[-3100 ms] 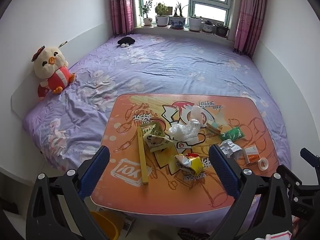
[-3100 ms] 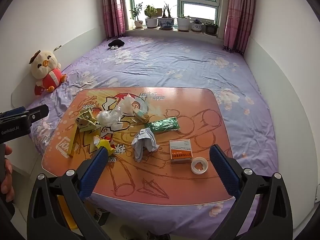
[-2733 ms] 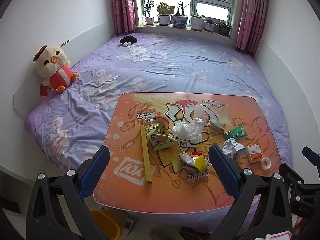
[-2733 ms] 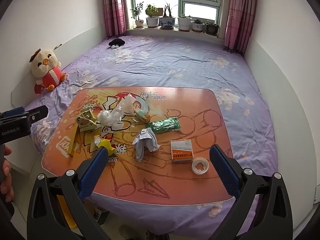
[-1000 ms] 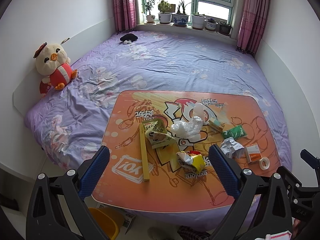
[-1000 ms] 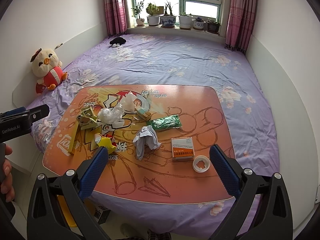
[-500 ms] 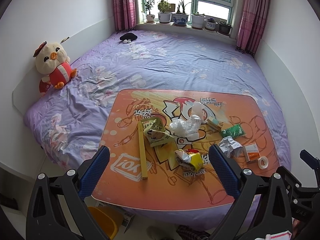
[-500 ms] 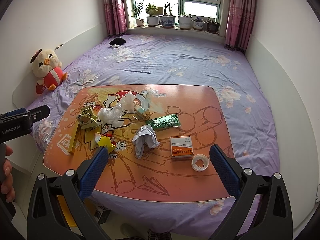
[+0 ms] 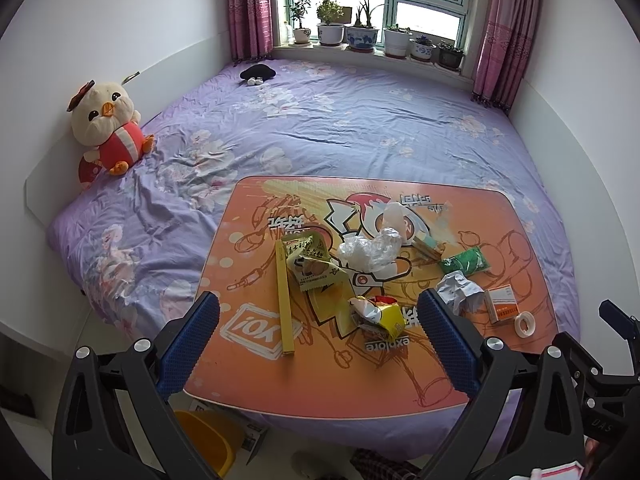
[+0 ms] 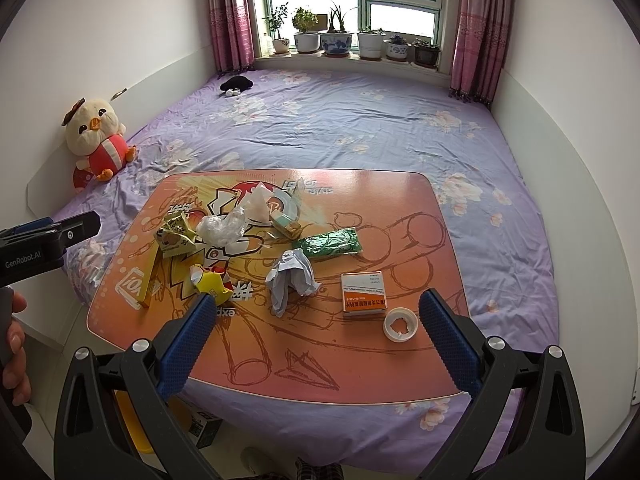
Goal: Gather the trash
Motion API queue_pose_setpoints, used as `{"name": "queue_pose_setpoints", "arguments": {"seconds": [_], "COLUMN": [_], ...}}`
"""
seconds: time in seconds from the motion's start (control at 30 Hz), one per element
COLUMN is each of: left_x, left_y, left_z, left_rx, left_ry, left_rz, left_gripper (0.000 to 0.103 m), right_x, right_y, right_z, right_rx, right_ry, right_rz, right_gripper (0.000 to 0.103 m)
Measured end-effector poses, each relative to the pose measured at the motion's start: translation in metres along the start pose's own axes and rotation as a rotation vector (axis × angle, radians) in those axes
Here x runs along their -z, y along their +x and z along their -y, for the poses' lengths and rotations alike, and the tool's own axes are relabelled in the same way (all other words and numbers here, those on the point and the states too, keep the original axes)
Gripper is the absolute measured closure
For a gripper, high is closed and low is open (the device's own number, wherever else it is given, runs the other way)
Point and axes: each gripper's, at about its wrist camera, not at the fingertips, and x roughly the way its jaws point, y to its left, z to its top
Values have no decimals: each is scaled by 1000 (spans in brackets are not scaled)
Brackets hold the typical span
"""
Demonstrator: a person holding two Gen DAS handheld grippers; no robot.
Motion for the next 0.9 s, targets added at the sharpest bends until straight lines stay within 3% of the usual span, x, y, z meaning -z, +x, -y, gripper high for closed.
{"name": "queue_pose_setpoints", "arguments": {"seconds": [0.33,0.7,0.9], "left_x": [27,73,83], "left_y": [7,51,82], "left_z": [-7,-21,-24], "left_rx": [18,14,3], "left_ry": [-17,-44,-40], "left_rz": [9,-117,-165], "left_gripper": [5,5,5], "right_x": [22,60,67], "right_y": [-3,36,61], "right_z": [10,32,49], "right_rx": [-36,-28,-8], "right_ry": [-10,3,0], "right_rz": [38,-46,-31], "right_gripper": [3,3,3]}}
